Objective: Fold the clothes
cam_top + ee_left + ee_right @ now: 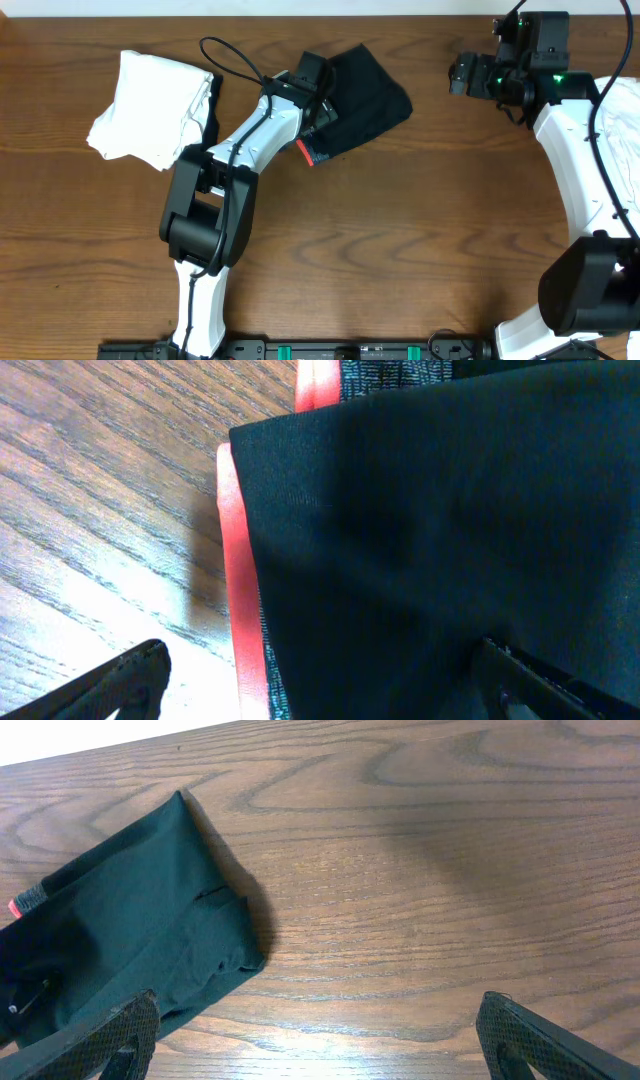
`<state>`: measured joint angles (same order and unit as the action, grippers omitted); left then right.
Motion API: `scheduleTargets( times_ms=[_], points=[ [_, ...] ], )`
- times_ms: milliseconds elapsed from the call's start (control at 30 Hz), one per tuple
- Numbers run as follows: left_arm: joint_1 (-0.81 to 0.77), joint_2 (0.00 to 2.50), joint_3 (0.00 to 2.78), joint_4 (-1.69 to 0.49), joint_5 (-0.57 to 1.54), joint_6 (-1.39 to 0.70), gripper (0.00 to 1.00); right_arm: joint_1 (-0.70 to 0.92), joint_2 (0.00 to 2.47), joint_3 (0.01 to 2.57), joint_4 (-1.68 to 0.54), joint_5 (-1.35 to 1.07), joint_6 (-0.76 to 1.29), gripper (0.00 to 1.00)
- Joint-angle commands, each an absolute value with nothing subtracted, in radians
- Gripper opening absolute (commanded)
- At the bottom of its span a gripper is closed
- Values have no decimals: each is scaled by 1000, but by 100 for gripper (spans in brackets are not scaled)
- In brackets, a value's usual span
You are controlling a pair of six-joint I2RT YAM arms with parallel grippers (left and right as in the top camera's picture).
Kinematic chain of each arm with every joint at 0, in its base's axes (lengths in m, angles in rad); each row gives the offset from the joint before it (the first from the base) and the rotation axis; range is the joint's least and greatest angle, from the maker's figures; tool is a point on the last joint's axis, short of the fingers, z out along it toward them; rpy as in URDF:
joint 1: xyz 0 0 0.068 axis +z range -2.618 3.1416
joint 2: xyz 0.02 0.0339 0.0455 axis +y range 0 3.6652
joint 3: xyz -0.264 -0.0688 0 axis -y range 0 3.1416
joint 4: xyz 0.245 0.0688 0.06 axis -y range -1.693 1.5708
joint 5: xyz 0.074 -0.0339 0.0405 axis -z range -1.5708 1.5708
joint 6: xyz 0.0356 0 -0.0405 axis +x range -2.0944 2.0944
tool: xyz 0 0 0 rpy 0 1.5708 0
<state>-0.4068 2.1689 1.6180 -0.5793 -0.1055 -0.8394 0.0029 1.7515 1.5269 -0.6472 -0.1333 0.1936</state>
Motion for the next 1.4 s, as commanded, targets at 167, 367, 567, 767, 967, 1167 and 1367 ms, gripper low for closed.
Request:
scheduleTargets(
  times_ms=[167, 367, 567, 767, 967, 1167, 1367],
  points=[
    [-430, 2224, 1620, -571, -123, -851, 98, 1, 1754, 1524, -648, -123, 193, 99],
    [-434, 2272, 1620, -562, -123, -851, 98, 1, 1754, 1524, -648, -123, 193, 99],
    [-434, 2297, 1620, -564, -123, -851, 98, 1, 1754, 1524, -648, -123, 193, 99],
    [-439, 2303, 1616, -566, -123, -851, 87, 1, 1754, 1524, -648, -123, 193, 99],
    [-443, 2303, 1610, -566, -121, -851, 69, 1, 1754, 1524, -648, -123, 193, 99],
    [-444, 2303, 1609, -566, -121, -851, 57, 1, 1754, 1524, -648, -123, 193, 99],
    [-444, 2303, 1609, -566, -121, -850, 40, 1, 1754, 1524, -648, -123, 193, 99]
  ],
)
